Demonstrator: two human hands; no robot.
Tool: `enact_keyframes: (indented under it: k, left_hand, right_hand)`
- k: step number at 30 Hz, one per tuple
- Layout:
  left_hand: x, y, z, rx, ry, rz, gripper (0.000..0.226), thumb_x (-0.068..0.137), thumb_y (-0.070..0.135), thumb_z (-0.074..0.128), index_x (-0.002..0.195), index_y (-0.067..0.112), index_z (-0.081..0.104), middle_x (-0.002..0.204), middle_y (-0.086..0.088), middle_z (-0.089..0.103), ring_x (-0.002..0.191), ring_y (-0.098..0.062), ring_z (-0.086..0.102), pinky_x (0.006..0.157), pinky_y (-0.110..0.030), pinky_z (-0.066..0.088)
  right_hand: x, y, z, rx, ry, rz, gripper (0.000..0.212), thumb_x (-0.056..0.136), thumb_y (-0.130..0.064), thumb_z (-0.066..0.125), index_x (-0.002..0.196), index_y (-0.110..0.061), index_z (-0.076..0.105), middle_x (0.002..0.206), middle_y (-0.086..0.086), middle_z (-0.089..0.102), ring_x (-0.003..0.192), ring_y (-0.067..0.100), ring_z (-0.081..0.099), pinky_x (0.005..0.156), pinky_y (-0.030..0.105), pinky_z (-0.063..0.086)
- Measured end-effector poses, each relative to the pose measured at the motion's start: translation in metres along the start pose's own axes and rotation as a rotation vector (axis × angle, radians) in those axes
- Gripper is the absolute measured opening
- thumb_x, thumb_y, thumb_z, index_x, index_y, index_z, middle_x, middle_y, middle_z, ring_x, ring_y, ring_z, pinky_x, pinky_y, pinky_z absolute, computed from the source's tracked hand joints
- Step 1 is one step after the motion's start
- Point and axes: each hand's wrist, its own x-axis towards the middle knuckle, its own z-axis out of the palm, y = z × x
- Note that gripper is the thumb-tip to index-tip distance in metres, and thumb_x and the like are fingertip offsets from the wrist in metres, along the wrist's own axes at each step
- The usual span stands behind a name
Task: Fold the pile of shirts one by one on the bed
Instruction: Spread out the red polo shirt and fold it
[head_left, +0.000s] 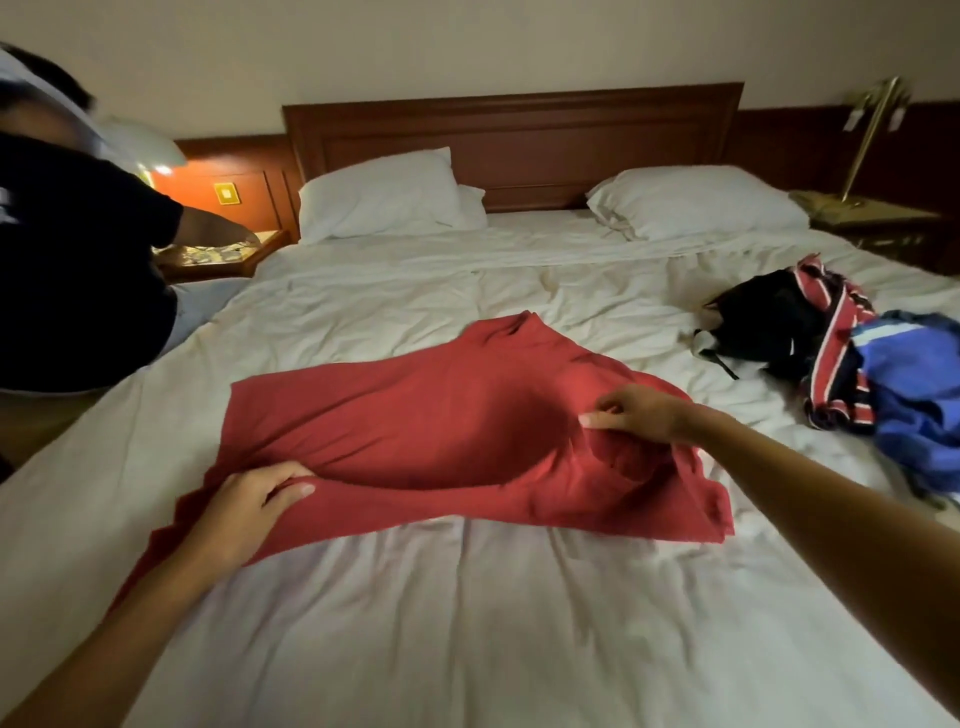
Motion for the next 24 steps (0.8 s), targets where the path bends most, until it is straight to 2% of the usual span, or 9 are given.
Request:
enact_keyframes:
  k: [2, 4, 7, 9, 12, 15, 18, 21, 24]
  left_hand:
    - [0.030, -0.005, -0.004, 0.037, 0.024, -0.051, 0.007, 0.094, 0.019, 0.067, 0.094, 0.024, 0.072, 0.094, 0.012, 0.074, 0.096, -0.014, 0.068, 0.093, -0.041, 0.050]
    - [0.052, -0.014, -0.006, 0.037, 0.026, -0.125, 0.007, 0.091, 0.022, 0.072, 0.094, 0.028, 0.071, 0.095, 0.009, 0.072, 0.098, -0.018, 0.066, 0.091, -0.037, 0.048]
    - [0.061, -0.038, -0.014, 0.035, -0.256, -0.325, 0.028, 0.076, 0.039, 0.084, 0.099, 0.031, 0.069, 0.102, 0.003, 0.069, 0.104, -0.014, 0.062, 0.092, -0.030, 0.046]
    - [0.056, -0.053, -0.023, 0.098, -0.514, -0.429, 0.043, 0.069, 0.043, 0.089, 0.103, 0.029, 0.066, 0.108, 0.006, 0.066, 0.107, -0.008, 0.058, 0.095, -0.026, 0.044]
    - [0.050, -0.069, -0.036, 0.153, -0.648, -0.409, 0.023, 0.073, 0.025, 0.088, 0.085, 0.019, 0.069, 0.087, 0.010, 0.068, 0.091, -0.011, 0.062, 0.081, -0.021, 0.046]
    - [0.050, -0.074, -0.040, 0.141, -0.541, -0.403, 0.002, 0.083, 0.013, 0.076, 0.083, 0.013, 0.074, 0.086, -0.002, 0.073, 0.087, -0.023, 0.067, 0.088, -0.035, 0.051]
    - [0.055, -0.076, -0.043, 0.070, -0.369, -0.394, 0.008, 0.089, 0.006, 0.070, 0.081, 0.004, 0.068, 0.079, -0.008, 0.066, 0.080, -0.025, 0.061, 0.079, -0.034, 0.043]
    - [0.065, -0.072, -0.049, -0.011, -0.294, -0.412, 0.009, 0.093, 0.005, 0.065, 0.085, 0.001, 0.068, 0.081, -0.010, 0.068, 0.081, -0.026, 0.062, 0.077, -0.032, 0.042]
    - [0.072, -0.069, -0.054, -0.079, -0.327, -0.482, 0.010, 0.095, 0.006, 0.064, 0.094, 0.006, 0.073, 0.090, -0.010, 0.074, 0.087, -0.025, 0.068, 0.077, -0.028, 0.047]
  right_hand:
    - [0.043, 0.005, -0.002, -0.004, 0.235, 0.141, 0.032, 0.088, -0.044, 0.071, 0.098, -0.014, 0.070, 0.087, 0.003, 0.061, 0.087, 0.022, 0.061, 0.073, 0.028, 0.042]
    - [0.069, 0.011, 0.007, 0.057, 0.369, 0.256, 0.045, 0.091, -0.040, 0.067, 0.129, -0.017, 0.060, 0.118, 0.010, 0.066, 0.111, 0.029, 0.061, 0.089, 0.028, 0.045]
    - [0.073, 0.027, 0.039, 0.100, 0.261, 0.370, 0.069, 0.091, -0.058, 0.058, 0.147, -0.021, 0.043, 0.136, 0.016, 0.058, 0.124, 0.032, 0.056, 0.106, 0.037, 0.041]
    - [0.062, 0.039, 0.056, 0.081, 0.194, 0.383, 0.081, 0.083, -0.067, 0.062, 0.148, -0.023, 0.042, 0.142, 0.011, 0.055, 0.130, 0.030, 0.051, 0.109, 0.037, 0.038]
    - [0.046, 0.053, 0.066, -0.106, 0.243, 0.363, 0.089, 0.071, -0.066, 0.076, 0.144, -0.023, 0.047, 0.133, 0.013, 0.061, 0.121, 0.034, 0.057, 0.101, 0.040, 0.046]
    - [0.046, 0.058, 0.072, -0.316, 0.251, 0.357, 0.059, 0.081, -0.052, 0.074, 0.119, -0.009, 0.065, 0.114, 0.017, 0.069, 0.106, 0.036, 0.063, 0.086, 0.039, 0.049]
    - [0.057, 0.059, 0.068, -0.214, 0.343, 0.366, 0.031, 0.097, -0.034, 0.059, 0.088, -0.005, 0.066, 0.101, 0.025, 0.069, 0.099, 0.042, 0.064, 0.080, 0.041, 0.044]
    - [0.069, 0.068, 0.052, -0.035, 0.488, 0.436, 0.035, 0.104, -0.025, 0.045, 0.113, 0.003, 0.063, 0.119, 0.031, 0.063, 0.110, 0.047, 0.058, 0.093, 0.044, 0.042]
    - [0.072, 0.079, 0.041, 0.077, 0.589, 0.505, 0.033, 0.104, -0.022, 0.047, 0.118, 0.003, 0.061, 0.122, 0.032, 0.061, 0.115, 0.046, 0.056, 0.095, 0.042, 0.041]
